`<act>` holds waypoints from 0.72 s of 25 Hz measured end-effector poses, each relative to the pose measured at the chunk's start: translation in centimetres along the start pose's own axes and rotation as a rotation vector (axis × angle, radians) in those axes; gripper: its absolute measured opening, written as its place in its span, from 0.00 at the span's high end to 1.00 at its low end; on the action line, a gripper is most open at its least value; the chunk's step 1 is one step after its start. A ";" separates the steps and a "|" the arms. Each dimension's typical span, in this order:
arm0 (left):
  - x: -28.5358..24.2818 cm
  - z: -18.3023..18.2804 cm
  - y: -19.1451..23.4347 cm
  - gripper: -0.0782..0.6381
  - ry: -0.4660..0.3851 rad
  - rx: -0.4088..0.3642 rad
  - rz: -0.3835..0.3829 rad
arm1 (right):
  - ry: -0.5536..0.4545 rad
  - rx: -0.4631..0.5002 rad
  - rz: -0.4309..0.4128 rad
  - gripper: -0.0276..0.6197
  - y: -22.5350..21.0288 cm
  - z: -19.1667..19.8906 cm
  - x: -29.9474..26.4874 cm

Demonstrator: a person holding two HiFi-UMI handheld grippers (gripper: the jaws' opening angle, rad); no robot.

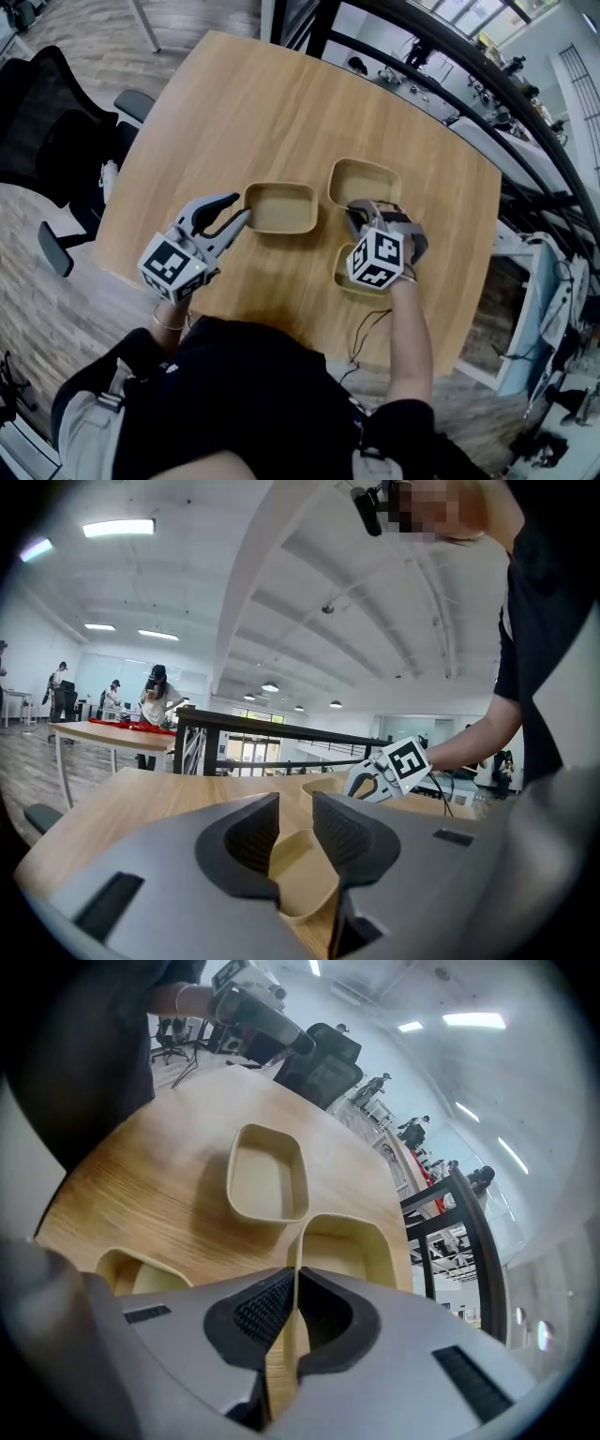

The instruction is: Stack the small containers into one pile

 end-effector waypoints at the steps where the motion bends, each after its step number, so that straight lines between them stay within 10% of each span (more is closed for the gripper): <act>1: 0.3 -0.1 0.2 0.75 0.005 0.002 -0.008 | -0.002 0.002 0.005 0.91 0.1 -0.5 0.2; 18: 4.1 -0.8 1.5 0.75 -0.053 -0.012 -0.004 | -0.070 0.006 0.035 0.91 2.6 -8.1 1.8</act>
Point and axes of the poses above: the fingertips, and each gripper's own axes: x backward along the fingers, y to its left, z out of its underside, the point moved 4 cm from there along x, backward along the fingers, and after that the axes turned 12 degrees about -y, right-handed, at the moved point
